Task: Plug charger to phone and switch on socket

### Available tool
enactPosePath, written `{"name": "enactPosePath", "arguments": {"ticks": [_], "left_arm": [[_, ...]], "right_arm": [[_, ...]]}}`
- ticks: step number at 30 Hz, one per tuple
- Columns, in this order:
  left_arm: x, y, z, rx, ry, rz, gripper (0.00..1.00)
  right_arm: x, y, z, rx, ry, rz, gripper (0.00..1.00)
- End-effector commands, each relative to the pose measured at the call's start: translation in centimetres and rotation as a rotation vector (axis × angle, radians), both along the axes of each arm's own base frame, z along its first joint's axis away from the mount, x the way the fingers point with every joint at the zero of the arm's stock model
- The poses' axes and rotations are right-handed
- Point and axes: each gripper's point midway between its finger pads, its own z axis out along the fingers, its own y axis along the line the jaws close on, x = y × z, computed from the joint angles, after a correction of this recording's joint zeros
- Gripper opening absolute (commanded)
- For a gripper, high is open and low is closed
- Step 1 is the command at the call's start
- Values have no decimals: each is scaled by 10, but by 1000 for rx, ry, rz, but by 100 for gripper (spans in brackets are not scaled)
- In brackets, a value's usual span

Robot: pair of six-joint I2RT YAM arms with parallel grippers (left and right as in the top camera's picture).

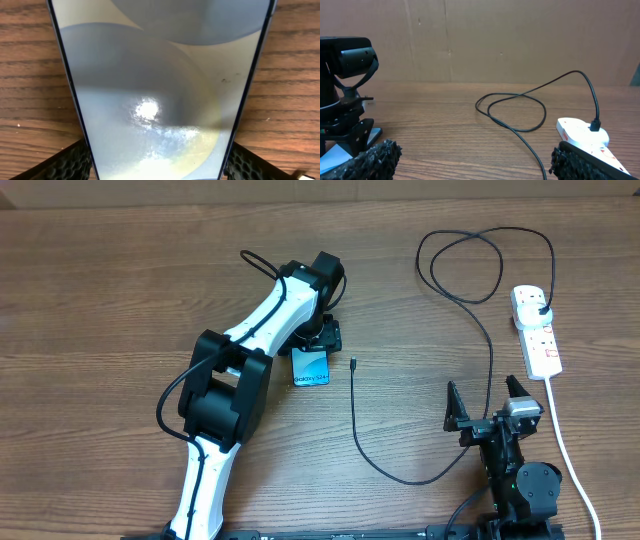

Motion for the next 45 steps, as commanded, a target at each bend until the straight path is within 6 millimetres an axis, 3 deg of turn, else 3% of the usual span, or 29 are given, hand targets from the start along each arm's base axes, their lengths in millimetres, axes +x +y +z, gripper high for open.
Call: {"name": "enactPosePath", "arguments": {"ticks": [1, 10, 21, 24, 27, 34, 45], "left_arm": [[-8, 16, -25, 52, 66, 14, 82], [-3, 17, -22, 51, 52, 21, 80], [20, 20, -23, 82, -52, 19, 80], [19, 20, -23, 83, -49, 19, 86], [16, 21, -23, 87, -38, 18, 100], [11, 23, -23, 94, -14, 17, 100], [11, 22, -23, 92, -14, 22, 80]], "right_arm": [[0, -2, -2, -1, -5, -12, 100], [0, -2, -2, -1, -5, -12, 100], [0, -2, -2, -1, -5, -12, 100], [0, -2, -2, -1, -5, -12, 100], [0, -2, -2, -1, -5, -12, 100], [0, -2, -2, -1, -5, -12, 100], [0, -2, -2, -1, -5, -12, 100]]}}
